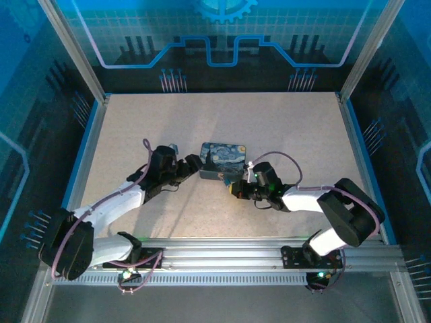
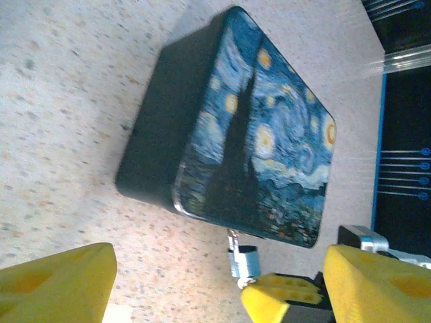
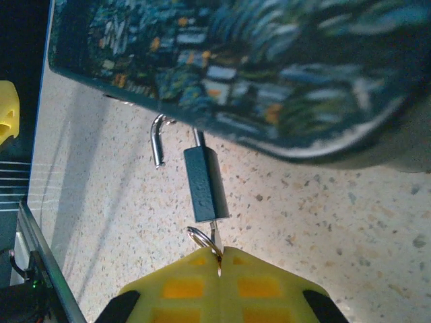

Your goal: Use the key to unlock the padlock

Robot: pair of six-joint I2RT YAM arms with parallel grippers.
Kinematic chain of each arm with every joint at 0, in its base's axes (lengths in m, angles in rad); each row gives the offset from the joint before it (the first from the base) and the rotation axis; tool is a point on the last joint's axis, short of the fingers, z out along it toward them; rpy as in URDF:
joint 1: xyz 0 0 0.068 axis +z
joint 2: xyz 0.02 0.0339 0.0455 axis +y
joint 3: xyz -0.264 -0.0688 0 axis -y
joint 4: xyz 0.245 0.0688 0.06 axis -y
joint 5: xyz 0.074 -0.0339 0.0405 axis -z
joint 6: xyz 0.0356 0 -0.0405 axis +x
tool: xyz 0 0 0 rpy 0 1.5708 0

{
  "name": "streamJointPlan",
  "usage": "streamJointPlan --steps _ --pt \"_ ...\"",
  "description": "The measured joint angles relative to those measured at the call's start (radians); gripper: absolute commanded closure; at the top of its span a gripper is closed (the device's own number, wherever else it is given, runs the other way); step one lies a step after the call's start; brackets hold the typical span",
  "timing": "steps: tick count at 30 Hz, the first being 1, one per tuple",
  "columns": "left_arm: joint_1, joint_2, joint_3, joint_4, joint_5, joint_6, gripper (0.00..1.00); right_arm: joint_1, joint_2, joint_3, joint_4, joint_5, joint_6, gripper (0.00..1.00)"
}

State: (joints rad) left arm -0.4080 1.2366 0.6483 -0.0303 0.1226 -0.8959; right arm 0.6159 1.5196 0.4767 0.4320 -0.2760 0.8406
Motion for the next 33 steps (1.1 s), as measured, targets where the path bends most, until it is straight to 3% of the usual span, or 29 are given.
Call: streamJointPlan --steps 9,19,26,33 --pt "0.056 0.257 0.22 -0.063 0.122 0.183 0.16 -0.028 0.051 0.001 0.041 -0.029 -0.013 0.86" --pt "0.064 0.441 0.344 -0.1 0.148 0.271 0.25 -0.03 0.067 0.001 0.071 -0.032 -0.034 0.8" --pt "0.065 0.48 0.349 -0.104 0.153 0.278 0.29 -0.05 0.003 0.0 0.06 -0.035 -0.109 0.6" --pt "0.065 0.462 0.306 -0.057 0.156 0.274 0.31 -0.107 -0.037 0.034 0.045 -0.095 -0.204 0.54"
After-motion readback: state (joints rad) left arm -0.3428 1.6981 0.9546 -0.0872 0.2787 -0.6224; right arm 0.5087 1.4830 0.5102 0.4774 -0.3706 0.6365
